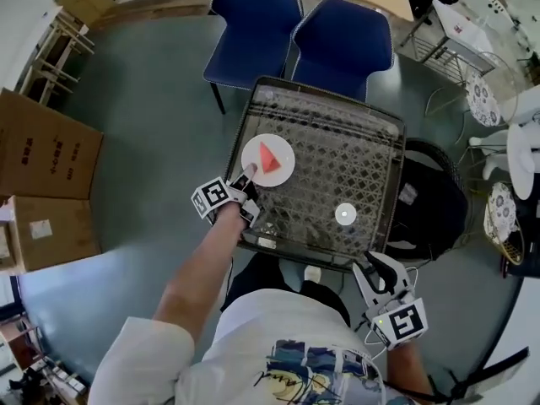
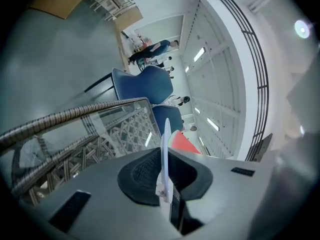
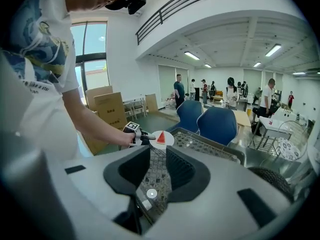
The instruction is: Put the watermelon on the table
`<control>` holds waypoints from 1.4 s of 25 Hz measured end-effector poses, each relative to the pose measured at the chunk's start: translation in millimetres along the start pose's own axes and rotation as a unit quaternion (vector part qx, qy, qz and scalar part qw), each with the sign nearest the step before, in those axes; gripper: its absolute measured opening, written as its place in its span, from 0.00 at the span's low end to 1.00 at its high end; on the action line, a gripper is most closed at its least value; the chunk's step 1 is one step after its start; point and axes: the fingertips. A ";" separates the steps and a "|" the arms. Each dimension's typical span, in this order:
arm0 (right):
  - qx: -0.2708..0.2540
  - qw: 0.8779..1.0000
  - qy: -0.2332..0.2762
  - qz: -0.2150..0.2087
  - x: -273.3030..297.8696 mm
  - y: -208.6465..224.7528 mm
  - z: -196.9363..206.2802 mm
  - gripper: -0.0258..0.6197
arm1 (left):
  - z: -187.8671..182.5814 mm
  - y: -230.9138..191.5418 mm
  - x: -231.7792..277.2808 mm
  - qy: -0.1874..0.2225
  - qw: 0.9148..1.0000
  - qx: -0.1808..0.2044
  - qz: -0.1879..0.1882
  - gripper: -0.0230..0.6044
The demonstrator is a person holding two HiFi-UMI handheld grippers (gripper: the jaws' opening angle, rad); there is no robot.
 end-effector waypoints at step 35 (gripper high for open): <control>0.082 0.995 -0.052 0.031 45.3 12.2 -3.0 0.20 | -58.8 -83.8 97.2 -0.056 0.944 0.164 -0.282 0.20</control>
Point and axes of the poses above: the fingertips, and each gripper's own axes: x forward along the fingers, y to its right, z out of its underside, and after that the axes turned 11 degrees about -x, right-handed
